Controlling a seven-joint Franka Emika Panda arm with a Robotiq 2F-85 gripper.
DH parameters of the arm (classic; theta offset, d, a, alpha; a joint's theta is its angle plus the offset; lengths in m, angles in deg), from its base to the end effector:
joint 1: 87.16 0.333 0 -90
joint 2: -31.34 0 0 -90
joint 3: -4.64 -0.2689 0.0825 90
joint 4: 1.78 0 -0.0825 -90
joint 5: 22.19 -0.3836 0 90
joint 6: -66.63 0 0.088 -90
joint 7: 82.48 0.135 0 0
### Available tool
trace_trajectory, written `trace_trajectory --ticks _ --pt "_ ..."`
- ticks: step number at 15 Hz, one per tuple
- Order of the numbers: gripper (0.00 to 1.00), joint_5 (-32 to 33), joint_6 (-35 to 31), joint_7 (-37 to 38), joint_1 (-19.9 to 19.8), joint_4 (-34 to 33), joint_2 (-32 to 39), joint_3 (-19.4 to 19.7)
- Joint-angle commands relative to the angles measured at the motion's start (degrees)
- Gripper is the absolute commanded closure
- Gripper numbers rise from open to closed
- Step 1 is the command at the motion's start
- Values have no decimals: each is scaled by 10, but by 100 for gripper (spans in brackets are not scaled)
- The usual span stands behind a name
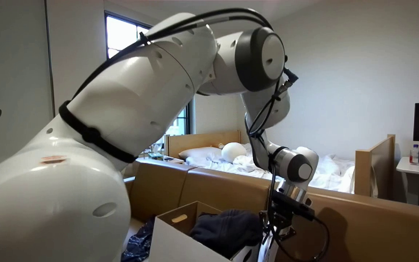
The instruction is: Pick up the white paper bag and put it in the box.
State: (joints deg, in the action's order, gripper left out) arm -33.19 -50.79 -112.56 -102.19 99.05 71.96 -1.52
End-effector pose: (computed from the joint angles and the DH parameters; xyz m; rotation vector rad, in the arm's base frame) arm 0.5652 -0.0697 0.0799 -2.7384 -0.3221 0.4472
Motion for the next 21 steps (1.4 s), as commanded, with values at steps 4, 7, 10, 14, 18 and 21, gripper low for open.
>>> trace_trajectory --ticks 4,7,10,14,18,21 --pt "90 -51 -117 18 9 197 -230 15" --pt "90 -27 -121 54 42 235 -316 24" --pt "90 20 -109 99 92 253 -389 23" --pt "90 97 -120 194 166 253 -448 1" --pt "90 169 -132 277 211 215 -421 -22" --pt "90 218 -104 288 231 190 -382 -32"
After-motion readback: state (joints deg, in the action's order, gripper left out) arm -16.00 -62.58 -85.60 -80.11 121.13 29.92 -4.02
